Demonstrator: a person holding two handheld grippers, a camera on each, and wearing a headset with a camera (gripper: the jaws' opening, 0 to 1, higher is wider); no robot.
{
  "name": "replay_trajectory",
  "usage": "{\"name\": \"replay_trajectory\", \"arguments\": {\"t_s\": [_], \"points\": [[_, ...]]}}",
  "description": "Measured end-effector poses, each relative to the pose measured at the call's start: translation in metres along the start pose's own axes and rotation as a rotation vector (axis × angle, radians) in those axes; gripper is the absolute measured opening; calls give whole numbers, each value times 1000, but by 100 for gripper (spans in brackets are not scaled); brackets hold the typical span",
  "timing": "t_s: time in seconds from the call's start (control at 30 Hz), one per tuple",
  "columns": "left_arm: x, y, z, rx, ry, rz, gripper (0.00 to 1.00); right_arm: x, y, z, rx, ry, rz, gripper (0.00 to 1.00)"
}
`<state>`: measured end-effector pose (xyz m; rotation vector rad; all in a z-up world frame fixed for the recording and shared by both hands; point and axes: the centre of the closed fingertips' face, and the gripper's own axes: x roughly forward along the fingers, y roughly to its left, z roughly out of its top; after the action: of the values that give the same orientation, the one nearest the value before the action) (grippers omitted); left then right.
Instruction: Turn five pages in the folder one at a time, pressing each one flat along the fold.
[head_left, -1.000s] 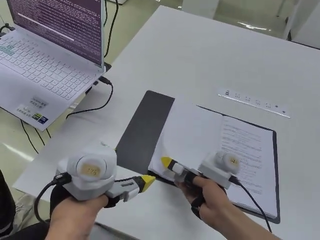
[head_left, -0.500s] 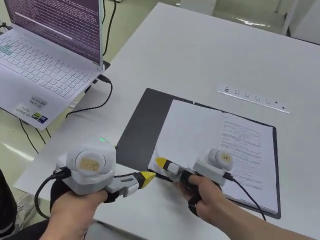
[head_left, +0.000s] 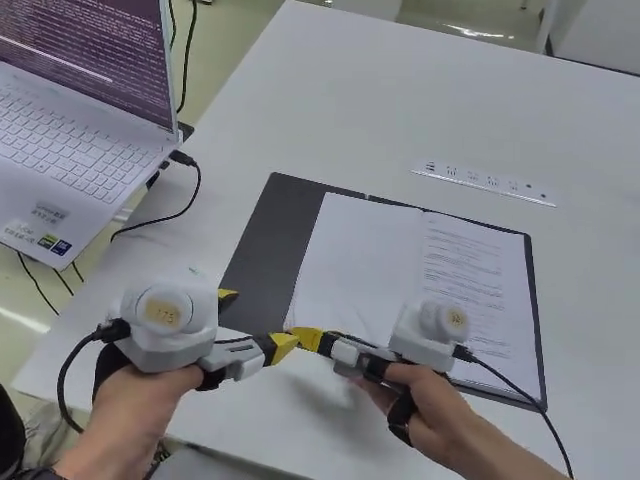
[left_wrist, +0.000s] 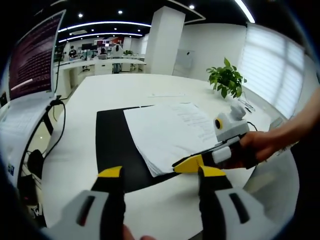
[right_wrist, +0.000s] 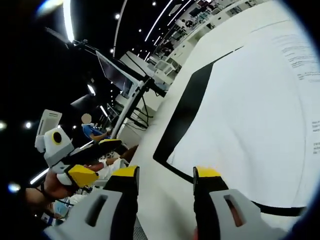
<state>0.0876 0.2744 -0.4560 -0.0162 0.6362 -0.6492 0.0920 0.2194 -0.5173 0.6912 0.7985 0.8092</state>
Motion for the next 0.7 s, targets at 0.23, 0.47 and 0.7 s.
{"name": "replay_trajectory", "arguments": {"t_s": [0.23, 0.47, 0.7], "points": [[17, 5, -3, 66, 41, -38, 47, -27, -9, 13, -4, -89, -61, 37], [38, 9, -4, 67, 82, -59, 28, -56, -29, 34, 17, -165, -124, 31], [62, 2, -4, 81, 98, -97, 14, -79, -46, 47, 44, -232, -166, 25]]}}
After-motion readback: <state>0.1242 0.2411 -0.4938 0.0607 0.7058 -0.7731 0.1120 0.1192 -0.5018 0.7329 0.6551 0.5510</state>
